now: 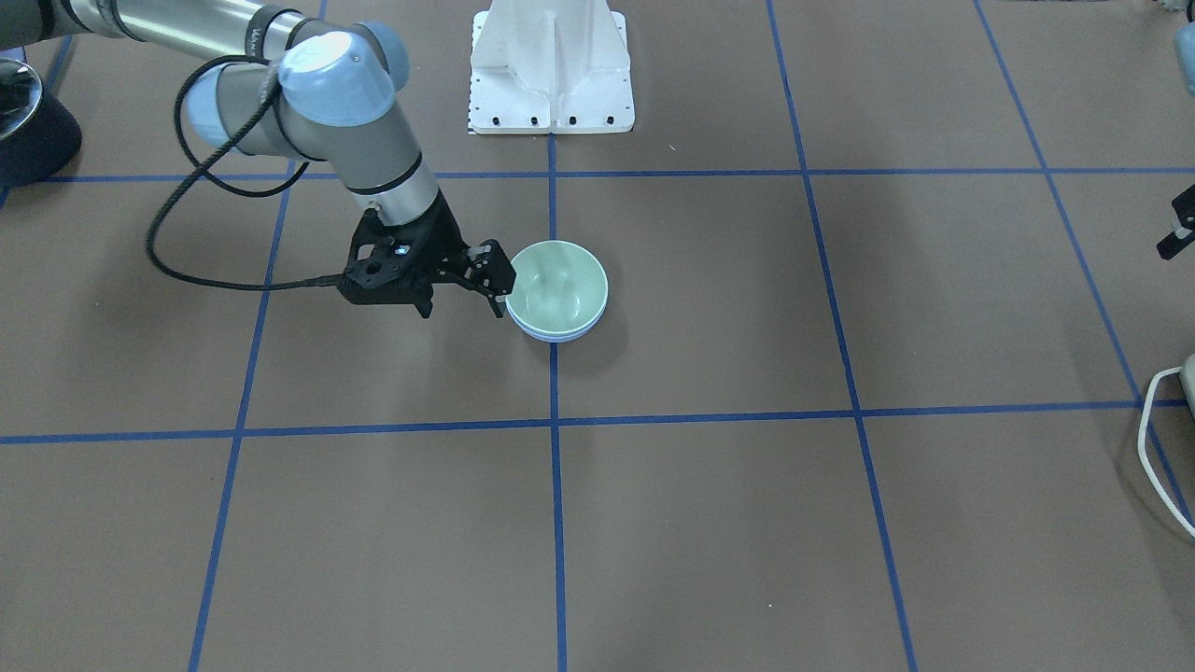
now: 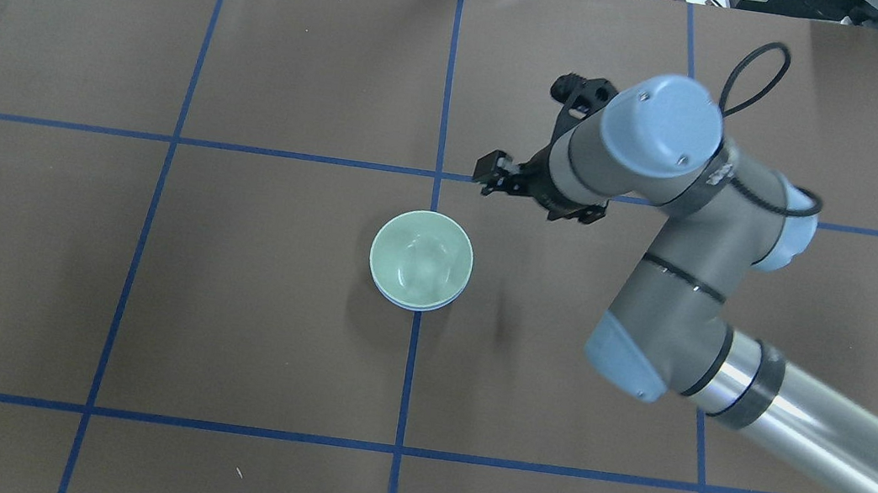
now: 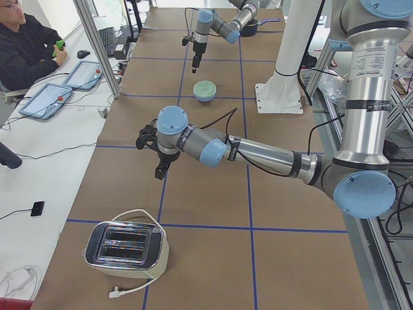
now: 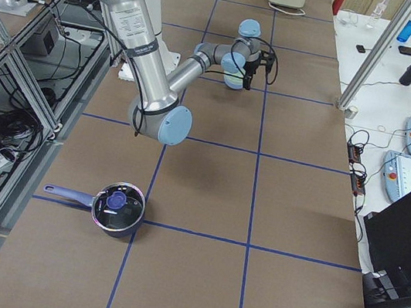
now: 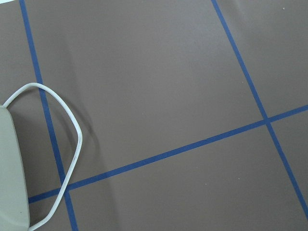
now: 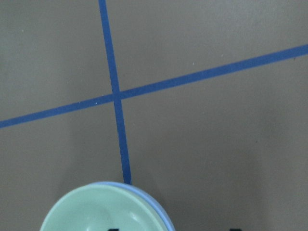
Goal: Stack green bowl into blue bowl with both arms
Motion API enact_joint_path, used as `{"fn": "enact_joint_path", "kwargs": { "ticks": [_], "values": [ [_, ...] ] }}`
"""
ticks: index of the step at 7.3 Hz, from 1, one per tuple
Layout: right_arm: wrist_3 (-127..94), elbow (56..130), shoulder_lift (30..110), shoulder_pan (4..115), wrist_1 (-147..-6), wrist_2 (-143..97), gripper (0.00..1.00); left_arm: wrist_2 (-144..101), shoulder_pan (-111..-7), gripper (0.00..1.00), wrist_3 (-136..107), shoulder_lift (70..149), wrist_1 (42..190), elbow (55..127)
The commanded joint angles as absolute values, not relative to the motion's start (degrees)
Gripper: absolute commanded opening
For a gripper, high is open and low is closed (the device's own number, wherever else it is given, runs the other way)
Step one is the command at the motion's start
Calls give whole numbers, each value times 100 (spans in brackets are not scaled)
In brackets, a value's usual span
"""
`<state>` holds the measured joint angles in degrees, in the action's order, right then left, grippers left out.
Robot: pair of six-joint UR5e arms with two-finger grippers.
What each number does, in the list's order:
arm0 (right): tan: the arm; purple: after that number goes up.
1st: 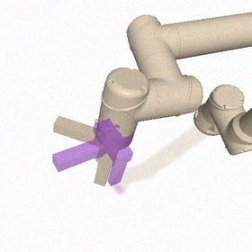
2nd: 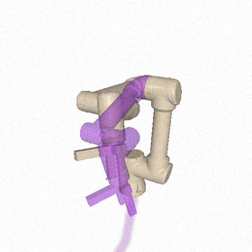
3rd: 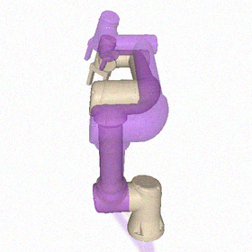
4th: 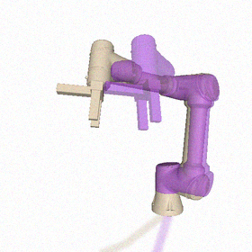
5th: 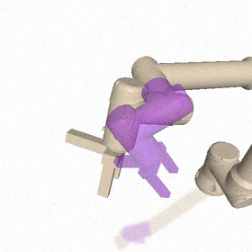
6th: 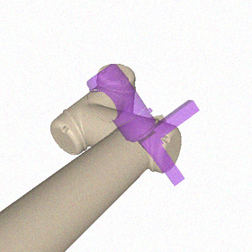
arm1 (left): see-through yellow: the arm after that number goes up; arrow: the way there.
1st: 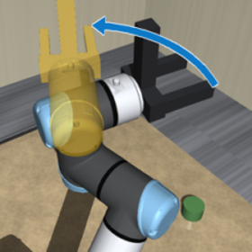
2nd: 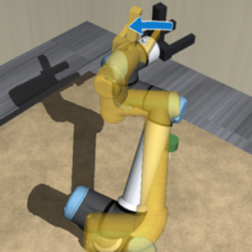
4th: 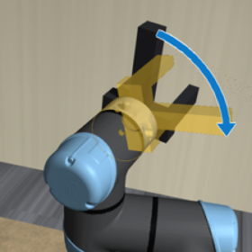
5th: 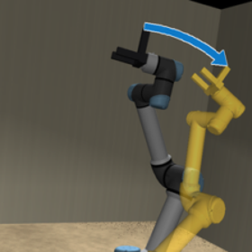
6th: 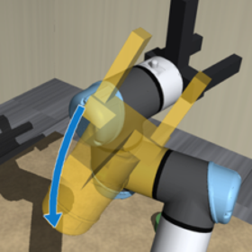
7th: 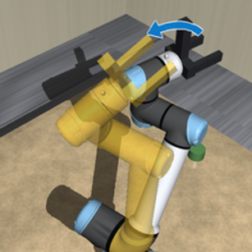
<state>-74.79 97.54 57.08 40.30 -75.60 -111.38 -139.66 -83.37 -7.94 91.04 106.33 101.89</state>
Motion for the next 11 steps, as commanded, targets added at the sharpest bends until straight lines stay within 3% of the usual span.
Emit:
{"fn": "enact_joint_path", "kwargs": {
  "ticks": [1,5,8,11],
  "values": [
    [-5809,9782,6219,5556,-7655,-12535,100,-14018,-8376,97,-791,9097,10635,10213],
    [-1689,9748,8100,7958,-7751,-13525,100,-14396,-8640,97,-791,9132,10591,10239],
    [-575,9739,8498,8683,-8551,-13764,100,-14440,-8762,97,-669,9132,10319,10134],
    [-563,9800,8446,8684,-8526,-13693,100,-14441,-9123,97,60,9201,10275,9284]
  ]
}}
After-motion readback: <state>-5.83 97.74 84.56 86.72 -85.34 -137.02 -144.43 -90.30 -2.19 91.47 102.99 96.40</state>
